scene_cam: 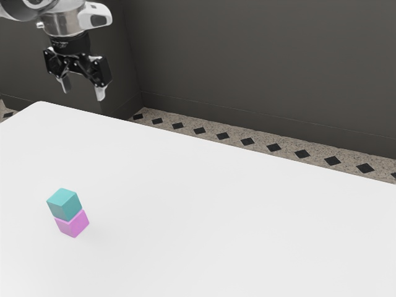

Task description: Pick up the blue block with one arm, and put the blue block on the table with one arm

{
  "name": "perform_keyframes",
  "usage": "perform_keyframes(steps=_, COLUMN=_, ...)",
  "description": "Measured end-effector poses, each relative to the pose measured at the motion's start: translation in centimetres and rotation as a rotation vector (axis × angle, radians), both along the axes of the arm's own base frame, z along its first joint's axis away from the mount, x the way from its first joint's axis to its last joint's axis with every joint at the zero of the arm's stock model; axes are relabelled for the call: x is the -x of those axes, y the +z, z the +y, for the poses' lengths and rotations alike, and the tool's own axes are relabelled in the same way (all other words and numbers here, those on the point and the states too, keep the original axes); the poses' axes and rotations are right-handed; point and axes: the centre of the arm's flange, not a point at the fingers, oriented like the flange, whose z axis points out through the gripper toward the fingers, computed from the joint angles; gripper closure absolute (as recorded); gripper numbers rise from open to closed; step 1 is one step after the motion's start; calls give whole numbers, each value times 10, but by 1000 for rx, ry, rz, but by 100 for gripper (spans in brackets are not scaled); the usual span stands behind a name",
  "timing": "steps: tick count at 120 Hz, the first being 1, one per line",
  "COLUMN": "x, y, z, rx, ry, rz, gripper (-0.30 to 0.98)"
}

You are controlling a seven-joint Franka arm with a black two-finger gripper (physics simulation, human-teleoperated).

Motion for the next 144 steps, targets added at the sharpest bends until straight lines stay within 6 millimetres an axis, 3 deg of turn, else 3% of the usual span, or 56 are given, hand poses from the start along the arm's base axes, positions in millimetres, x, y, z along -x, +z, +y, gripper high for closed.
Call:
perform_keyframes(steps=17, x=1, y=-2, z=3, rx=4, ry=32, rz=-4, gripper=0)
perform_keyframes(steps=30, x=27, y=-2, z=36, rx=8, ry=108, rz=-29, gripper=0)
perform_keyframes(steps=40, x=41, y=-7, z=49, rx=11, ry=142, rz=-41, gripper=0)
perform_keyframes(steps=61, x=42, y=-116, z=83, rx=17, ry=233, rz=32, gripper=0)
perform_keyframes(steps=100, x=22, y=-217, z=129, rx=-50, ry=207, rz=-2, gripper=0)
perform_keyframes(steps=111, x=21, y=-238, z=137, rx=-52, ry=200, rz=-13, gripper=0)
perform_keyframes(steps=124, x=35, y=-257, z=141, rx=-45, ry=194, rz=-23, gripper=0)
perform_keyframes(steps=144, x=46, y=-265, z=154, rx=-42, ry=206, rz=-51, gripper=0)
